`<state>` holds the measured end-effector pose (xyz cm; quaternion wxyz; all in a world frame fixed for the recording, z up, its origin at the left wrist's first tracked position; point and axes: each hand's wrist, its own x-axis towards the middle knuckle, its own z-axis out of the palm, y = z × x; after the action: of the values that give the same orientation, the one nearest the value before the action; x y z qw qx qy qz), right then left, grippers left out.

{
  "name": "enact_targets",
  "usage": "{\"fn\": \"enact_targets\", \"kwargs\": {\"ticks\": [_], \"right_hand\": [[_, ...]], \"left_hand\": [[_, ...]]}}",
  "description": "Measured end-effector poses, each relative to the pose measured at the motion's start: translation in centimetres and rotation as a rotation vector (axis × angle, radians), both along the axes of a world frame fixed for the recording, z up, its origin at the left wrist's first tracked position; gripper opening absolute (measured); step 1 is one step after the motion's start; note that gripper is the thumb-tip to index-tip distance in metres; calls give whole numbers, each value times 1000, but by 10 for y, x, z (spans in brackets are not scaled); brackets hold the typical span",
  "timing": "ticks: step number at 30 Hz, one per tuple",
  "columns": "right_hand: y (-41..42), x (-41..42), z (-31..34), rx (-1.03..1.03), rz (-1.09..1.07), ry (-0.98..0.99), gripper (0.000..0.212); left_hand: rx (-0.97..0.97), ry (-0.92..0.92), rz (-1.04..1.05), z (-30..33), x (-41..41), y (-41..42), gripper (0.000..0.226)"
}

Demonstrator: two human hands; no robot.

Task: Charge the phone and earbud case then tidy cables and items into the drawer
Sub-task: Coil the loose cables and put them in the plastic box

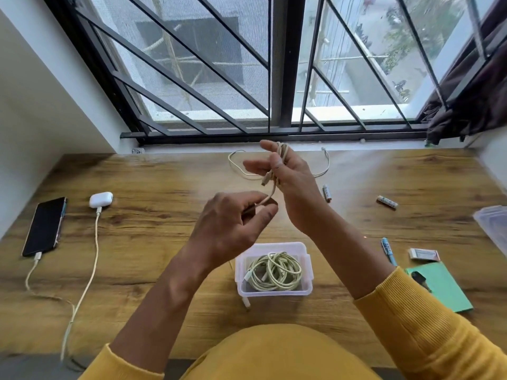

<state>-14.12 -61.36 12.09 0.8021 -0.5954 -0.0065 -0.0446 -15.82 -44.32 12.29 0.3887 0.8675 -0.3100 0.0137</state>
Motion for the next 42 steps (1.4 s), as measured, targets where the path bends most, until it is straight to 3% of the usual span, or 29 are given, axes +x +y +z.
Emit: {"fn": "enact_targets", "kwargs": {"ticks": [5, 9, 14, 17, 20, 25, 32, 36, 38, 42], "right_hand": [[10, -12, -10, -311, 100, -4, 28], [17, -22, 1, -435, 253, -41, 70], [6, -23, 6, -393, 422, 91, 84], [-2, -21, 5, -359, 521, 142, 87], [-7, -19, 9, -205, 577, 140, 75], [-13, -18, 24, 57, 581, 50, 34], [-9, -1, 36, 315, 462, -117, 34], [-9, 5, 28, 324, 356, -109, 32], [-10, 6, 22, 298, 298, -96, 32], [-7, 4, 10, 131, 159, -60, 34]], "left_hand": [[-28, -70, 61, 25, 22, 15, 15], [10, -80, 51, 35, 36, 26, 8], [-126, 58, 30, 31, 44, 33, 23], [-234, 97, 22, 25, 44, 34, 13], [-269, 82, 62, 16, 46, 35, 3], [-377, 27, 194, 3, 46, 34, 14], [-228, -20, 329, -12, 27, 12, 25], [-131, -27, 241, -13, 13, -2, 24], [-69, -22, 210, -12, 10, -4, 36], [32, 5, 122, -3, 8, 0, 39]]}}
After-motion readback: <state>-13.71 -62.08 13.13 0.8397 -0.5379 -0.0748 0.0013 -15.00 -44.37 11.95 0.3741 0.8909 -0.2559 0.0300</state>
